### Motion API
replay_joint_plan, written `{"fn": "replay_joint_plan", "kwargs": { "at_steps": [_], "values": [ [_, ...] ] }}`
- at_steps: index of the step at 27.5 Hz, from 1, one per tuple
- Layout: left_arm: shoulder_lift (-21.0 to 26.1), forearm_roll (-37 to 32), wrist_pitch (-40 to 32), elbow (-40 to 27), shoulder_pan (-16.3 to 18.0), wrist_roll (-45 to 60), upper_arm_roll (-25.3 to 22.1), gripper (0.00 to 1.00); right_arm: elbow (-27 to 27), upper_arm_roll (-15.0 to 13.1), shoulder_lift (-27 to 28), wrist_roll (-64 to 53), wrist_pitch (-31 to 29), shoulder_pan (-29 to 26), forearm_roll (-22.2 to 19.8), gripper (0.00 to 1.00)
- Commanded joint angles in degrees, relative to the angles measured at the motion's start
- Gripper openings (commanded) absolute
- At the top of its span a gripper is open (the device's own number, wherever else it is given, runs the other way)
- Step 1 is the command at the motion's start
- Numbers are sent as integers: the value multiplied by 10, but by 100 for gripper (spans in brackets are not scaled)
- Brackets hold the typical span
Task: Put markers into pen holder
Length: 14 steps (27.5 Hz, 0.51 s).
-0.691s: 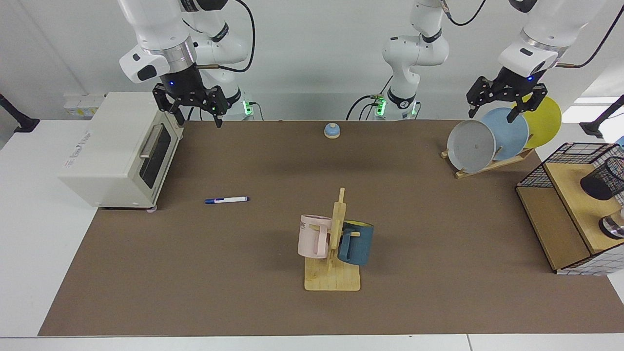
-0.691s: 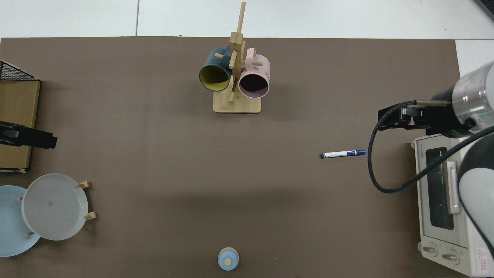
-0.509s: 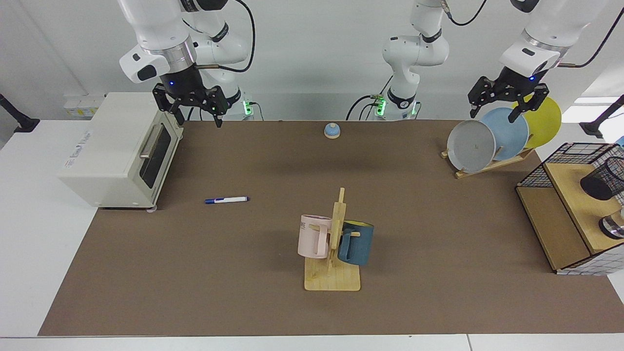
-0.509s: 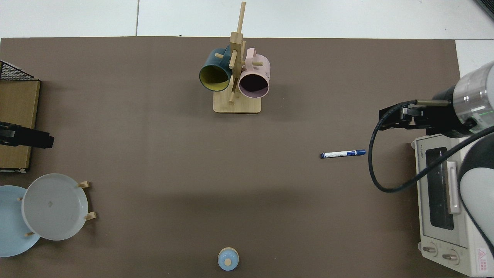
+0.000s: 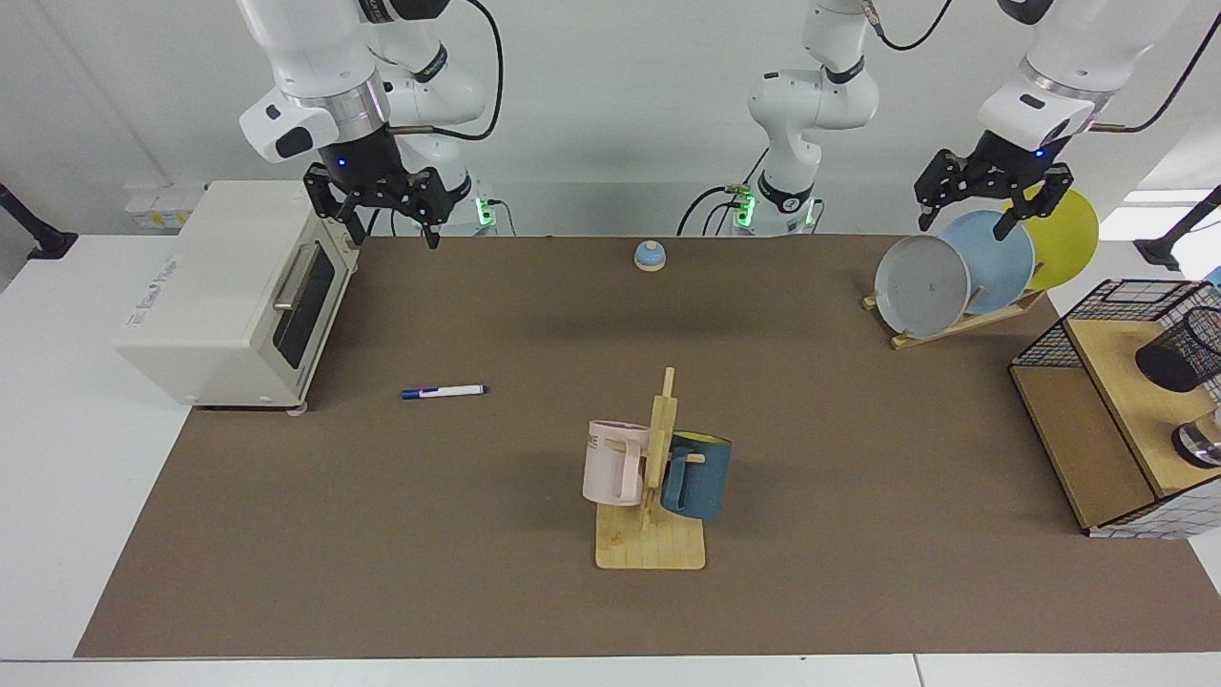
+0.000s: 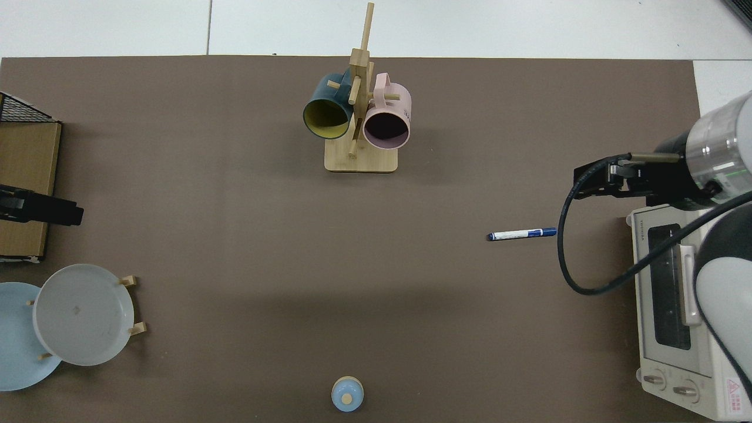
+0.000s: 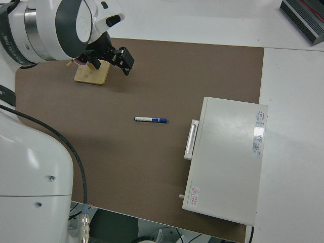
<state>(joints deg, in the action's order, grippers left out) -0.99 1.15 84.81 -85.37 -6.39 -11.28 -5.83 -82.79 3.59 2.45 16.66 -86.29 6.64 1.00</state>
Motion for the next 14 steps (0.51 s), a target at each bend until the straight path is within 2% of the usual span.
{"fn": "replay_joint_plan", "kwargs": {
  "at_steps": [1, 9, 14],
  "values": [
    [-4, -9, -11, 5, 1, 6, 1, 100, -13, 5, -13, 11, -2, 13, 4, 100],
    [-6, -9, -12, 4, 1, 6, 1, 100, -60, 5, -37, 28, -12, 7, 4, 100],
    [-6, -9, -12, 4, 1, 5, -3, 100, -79, 5, -37, 159, -45, -2, 4, 100]
  ]
}}
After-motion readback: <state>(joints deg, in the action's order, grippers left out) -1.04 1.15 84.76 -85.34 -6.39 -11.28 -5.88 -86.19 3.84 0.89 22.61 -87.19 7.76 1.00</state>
